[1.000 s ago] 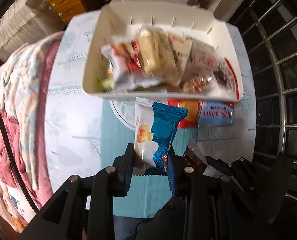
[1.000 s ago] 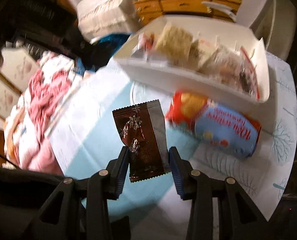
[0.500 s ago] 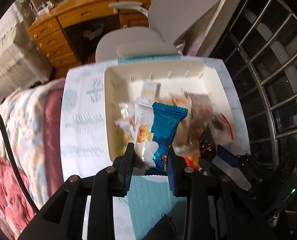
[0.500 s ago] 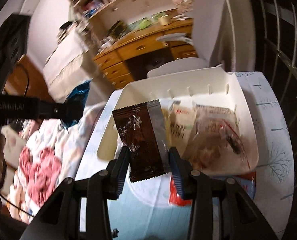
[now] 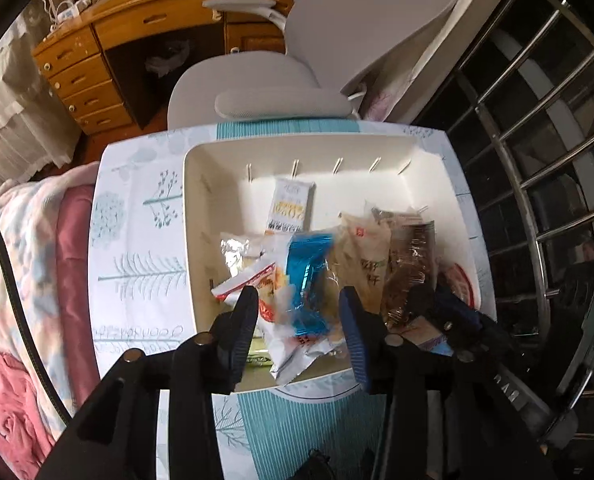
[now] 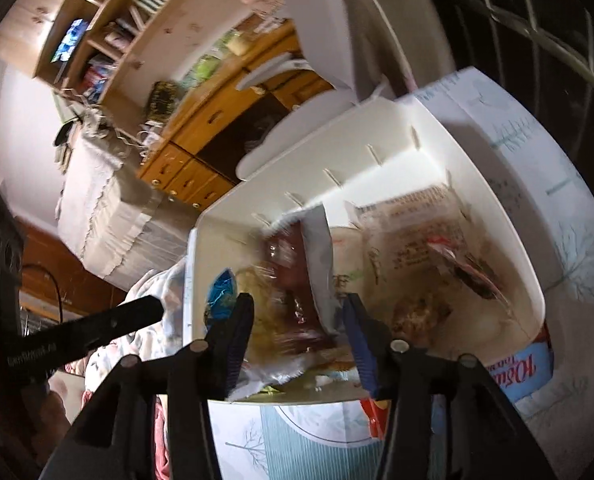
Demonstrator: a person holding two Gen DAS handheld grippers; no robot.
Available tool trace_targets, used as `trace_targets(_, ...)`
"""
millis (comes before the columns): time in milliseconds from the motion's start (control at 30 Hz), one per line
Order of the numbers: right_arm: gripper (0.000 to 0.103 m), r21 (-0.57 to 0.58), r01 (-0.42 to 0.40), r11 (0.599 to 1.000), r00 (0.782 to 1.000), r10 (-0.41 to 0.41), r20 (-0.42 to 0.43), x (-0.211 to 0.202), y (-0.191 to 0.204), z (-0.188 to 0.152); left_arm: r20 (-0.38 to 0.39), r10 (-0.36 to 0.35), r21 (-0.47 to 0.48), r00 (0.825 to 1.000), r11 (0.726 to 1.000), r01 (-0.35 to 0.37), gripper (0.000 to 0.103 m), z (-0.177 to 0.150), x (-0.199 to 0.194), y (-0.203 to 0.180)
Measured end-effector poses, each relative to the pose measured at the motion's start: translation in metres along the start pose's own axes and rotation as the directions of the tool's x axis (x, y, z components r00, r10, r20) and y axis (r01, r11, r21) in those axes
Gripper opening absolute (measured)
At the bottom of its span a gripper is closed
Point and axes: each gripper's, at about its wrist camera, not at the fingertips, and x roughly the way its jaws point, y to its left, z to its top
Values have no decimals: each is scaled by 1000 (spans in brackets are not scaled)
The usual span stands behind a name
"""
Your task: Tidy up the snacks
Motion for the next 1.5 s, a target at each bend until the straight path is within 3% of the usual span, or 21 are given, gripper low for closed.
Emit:
trace_targets(167,56,83,4,997,1000,-3,-14,-6,-10,-5,-3,9,-38,1000,999,-9,42,-10,-2,15)
trace_targets(333,57,194,-11,981,1000,13,-10,-18,-24,-21,-3,72,-94,997,993,-72,44,-29,-8,35)
trace_targets(433,67,236,-21,971,1000,23,-6,-28,-29,-31,6,77,-117,997,990,-76,44,-43,-15,45)
trace_targets(767,67,355,45,934,999,-32,-41,-61,-51,-69,24,69,-113,997,991,-66,59,-113,-40,50)
trace_targets(967,67,449,103,887,993,-70,-91,-63,-74,-91,-10,59,-108,998,992,-60,64,-142,-37,45)
trace_targets(1167,68,517,109,849,993,-65,-102,-51,-93,-104,8,28,-83,1000,996,-27,72,-155,-37,40)
trace_targets(1233,71,547,98,831,994,-52,-98,-43,-100,-108,14,16,-78,1000,997,-15,72,-158,-38,42)
trace_targets(1300,80,589,70,805,996,-29,-80,-35,-107,-113,17,5,-78,1000,997,-3,72,-159,-38,44)
trace_targets(1500,81,656,10,754,1000,-7,-8,-11,-123,-122,20,17,-78,1000,997,-16,72,-160,-40,50)
